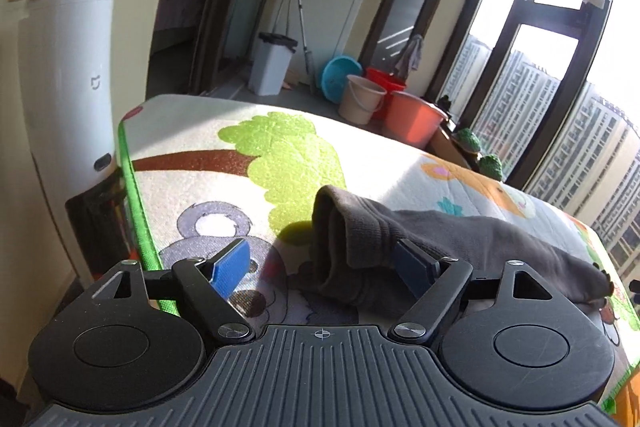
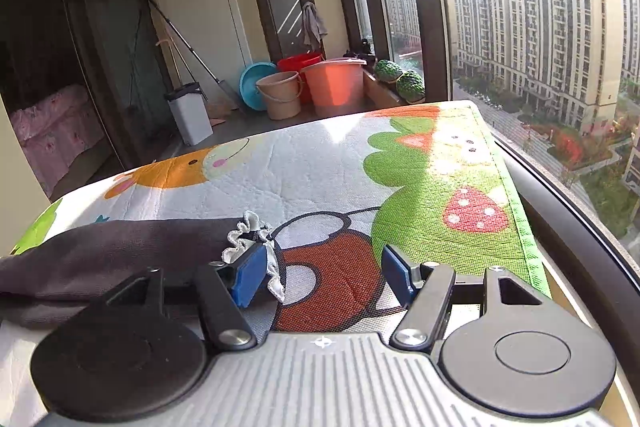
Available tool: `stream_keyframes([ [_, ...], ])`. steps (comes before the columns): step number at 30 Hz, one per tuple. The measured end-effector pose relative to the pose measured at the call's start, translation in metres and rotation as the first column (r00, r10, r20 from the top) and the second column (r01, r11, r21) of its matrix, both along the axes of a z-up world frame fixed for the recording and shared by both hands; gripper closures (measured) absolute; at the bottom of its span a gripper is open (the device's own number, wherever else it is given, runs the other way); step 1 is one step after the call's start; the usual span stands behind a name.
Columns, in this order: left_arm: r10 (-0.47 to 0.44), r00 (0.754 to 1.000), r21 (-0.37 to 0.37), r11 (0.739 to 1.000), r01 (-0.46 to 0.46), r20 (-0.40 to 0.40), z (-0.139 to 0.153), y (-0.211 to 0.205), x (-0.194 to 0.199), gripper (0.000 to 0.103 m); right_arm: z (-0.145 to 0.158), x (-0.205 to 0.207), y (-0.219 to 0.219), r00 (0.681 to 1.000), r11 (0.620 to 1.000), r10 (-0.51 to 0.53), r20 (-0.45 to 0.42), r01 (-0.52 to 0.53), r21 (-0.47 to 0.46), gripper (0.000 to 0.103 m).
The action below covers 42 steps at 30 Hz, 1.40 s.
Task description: Fold clothes
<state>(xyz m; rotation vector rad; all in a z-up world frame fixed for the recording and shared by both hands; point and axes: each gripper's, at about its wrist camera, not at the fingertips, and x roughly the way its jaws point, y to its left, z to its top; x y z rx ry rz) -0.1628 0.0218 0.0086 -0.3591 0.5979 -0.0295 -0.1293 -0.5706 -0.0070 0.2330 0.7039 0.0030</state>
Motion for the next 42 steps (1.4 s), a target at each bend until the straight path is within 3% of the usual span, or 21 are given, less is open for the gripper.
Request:
stream_keyframes([
  [3, -0.018, 1.000, -0.104, 0.994, 0.019, 0.012, 0.005, 0.003, 0.010, 0.010, 0.000, 0.009, 0.011, 1.000, 0.998, 0.013, 0.000, -0.013, 0.068, 0.039],
  [7, -0.009, 1.000, -0.139, 0.990, 0.007, -0.010, 0.005, -0.015, 0.036, 0.009, -0.001, 0.020, 0.025, 1.000, 0.987, 0.030, 0.002, -0.029, 0.158, 0.039],
  [8, -0.003, 1.000, -0.131, 0.991, 0.000, -0.021, 0.003, -0.020, 0.043, 0.009, -0.012, 0.020, 0.025, 0.999, 0.989, 0.051, -0.004, -0.050, 0.141, 0.039],
  [9, 0.018, 0.999, -0.107, 0.994, -0.023, -0.044, 0.001, -0.024, 0.051, 0.009, -0.018, 0.025, 0.032, 0.998, 0.990, 0.065, -0.013, -0.063, 0.123, 0.042],
  [11, 0.052, 0.995, -0.055, 0.997, -0.057, -0.087, -0.004, -0.034, 0.066, 0.011, -0.027, 0.035, 0.046, 0.996, 0.993, 0.079, -0.051, -0.074, 0.096, 0.064],
  [12, 0.047, 0.994, -0.036, 0.998, -0.051, -0.096, -0.006, -0.038, 0.069, 0.034, -0.027, 0.038, 0.052, 0.995, 0.993, 0.087, -0.054, -0.083, 0.081, 0.080],
  [13, 0.025, 0.994, -0.015, 1.000, -0.027, -0.107, -0.007, -0.043, 0.071, 0.071, -0.027, 0.040, 0.057, 0.994, 0.994, 0.096, -0.054, -0.092, 0.066, 0.083],
  [14, 0.015, 0.993, 0.014, 1.000, -0.013, -0.113, -0.006, -0.048, 0.072, 0.069, -0.027, 0.041, 0.063, 0.993, 0.994, 0.104, -0.055, -0.101, 0.050, 0.086],
  [17, -0.020, 0.999, 0.067, 0.998, 0.022, -0.033, 0.011, -0.051, 0.063, 0.070, -0.005, 0.039, 0.065, 0.991, 0.990, 0.132, 0.023, -0.133, 0.043, 0.088],
  [21, -0.008, 0.998, 0.035, 0.999, 0.006, 0.056, 0.030, -0.038, 0.041, 0.069, 0.027, 0.023, 0.044, 0.987, 0.988, 0.107, 0.120, -0.119, 0.099, 0.088],
  [24, 0.028, 0.999, 0.039, 0.999, -0.029, 0.023, 0.019, -0.033, 0.031, 0.067, 0.016, 0.013, 0.035, 0.993, 0.990, 0.072, 0.092, -0.083, 0.114, 0.087],
  [27, 0.081, 0.996, 0.078, 0.994, -0.078, -0.043, -0.006, -0.029, 0.026, 0.062, -0.015, 0.008, 0.030, 0.999, 0.989, 0.032, 0.006, -0.032, 0.146, 0.083],
  [28, 0.106, 0.992, 0.100, 0.990, -0.100, -0.062, -0.014, -0.027, 0.024, 0.050, -0.021, 0.005, 0.030, 1.000, 0.989, 0.017, -0.003, -0.016, 0.146, 0.081],
  [29, 0.133, 0.989, 0.090, 0.988, -0.127, -0.070, -0.018, -0.022, 0.022, 0.045, -0.028, 0.002, 0.029, 1.000, 0.989, 0.002, -0.012, -0.001, 0.147, 0.078],
  [32, 0.201, 0.979, 0.004, 0.980, -0.201, -0.021, -0.005, -0.010, 0.004, 0.041, -0.023, -0.008, 0.022, 0.998, 0.989, -0.044, 0.034, 0.038, 0.143, 0.073],
  [34, 0.229, 0.972, -0.017, 0.973, -0.229, 0.057, 0.012, -0.014, -0.006, 0.036, -0.012, -0.012, 0.023, 0.995, 0.989, -0.046, 0.086, 0.033, 0.142, 0.064],
  [36, 0.172, 0.980, -0.051, 0.985, -0.168, 0.097, 0.022, -0.025, -0.005, 0.033, -0.003, -0.012, 0.032, 0.991, 0.990, -0.012, 0.131, -0.007, 0.142, 0.061],
  [38, 0.056, 0.993, -0.069, 0.996, -0.049, 0.102, 0.021, -0.053, 0.006, 0.032, -0.009, -0.004, 0.046, 0.994, 0.984, 0.027, 0.110, -0.045, 0.171, 0.061],
  [42, -0.068, 0.994, -0.030, 0.997, 0.070, 0.081, 0.000, -0.098, 0.033, 0.016, -0.023, 0.010, 0.070, 0.993, 0.967, 0.094, 0.067, -0.107, 0.229, 0.061],
])
